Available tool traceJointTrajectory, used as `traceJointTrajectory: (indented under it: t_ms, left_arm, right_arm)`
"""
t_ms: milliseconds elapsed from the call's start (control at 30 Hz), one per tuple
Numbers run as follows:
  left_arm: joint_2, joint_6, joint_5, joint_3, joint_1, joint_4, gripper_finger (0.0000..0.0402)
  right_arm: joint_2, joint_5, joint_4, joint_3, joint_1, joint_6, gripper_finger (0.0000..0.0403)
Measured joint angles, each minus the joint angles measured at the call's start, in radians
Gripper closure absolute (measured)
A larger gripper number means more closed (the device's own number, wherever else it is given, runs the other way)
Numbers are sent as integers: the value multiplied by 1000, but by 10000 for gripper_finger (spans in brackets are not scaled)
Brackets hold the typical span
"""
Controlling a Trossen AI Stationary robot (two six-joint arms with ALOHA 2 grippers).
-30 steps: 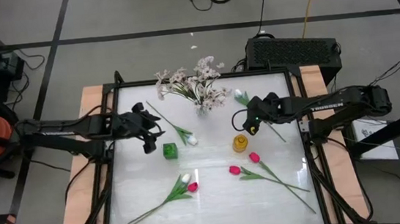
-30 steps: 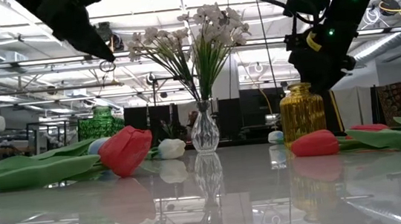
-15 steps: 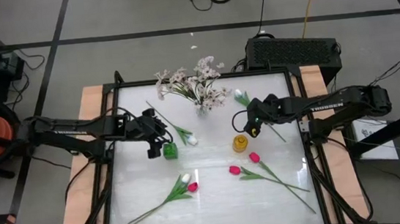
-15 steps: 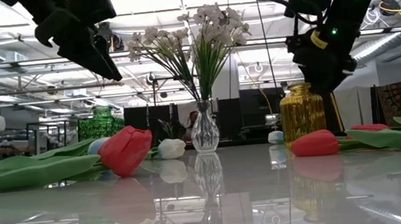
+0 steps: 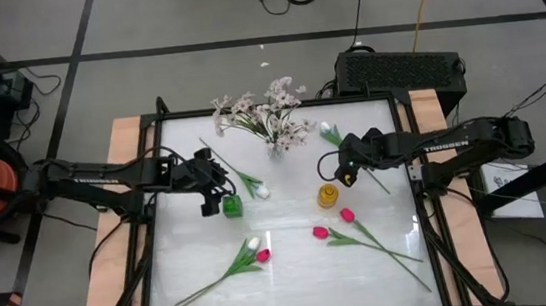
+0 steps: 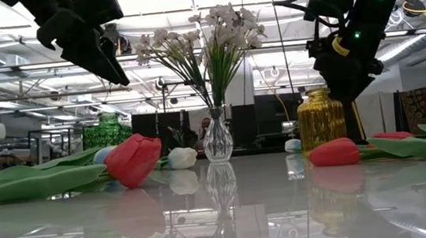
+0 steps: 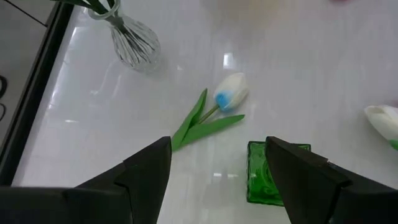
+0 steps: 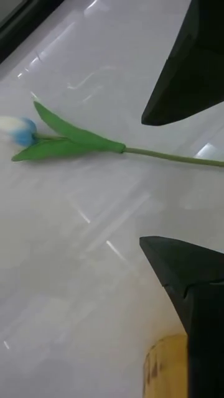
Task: Sort flowers into vase by color
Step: Put the top right white flower into the yellow vase
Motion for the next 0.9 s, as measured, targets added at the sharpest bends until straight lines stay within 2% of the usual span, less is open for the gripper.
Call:
traceJointTrajectory:
  t_ms: [400,900]
  left_arm:
    - [0,0,0,0,0,2,135]
    - [0,37,-3,0,22,36,135]
  right_arm:
    - [12,28,1,0,-1,-3,105]
    - [125,22,-13,0,-1,-31,105]
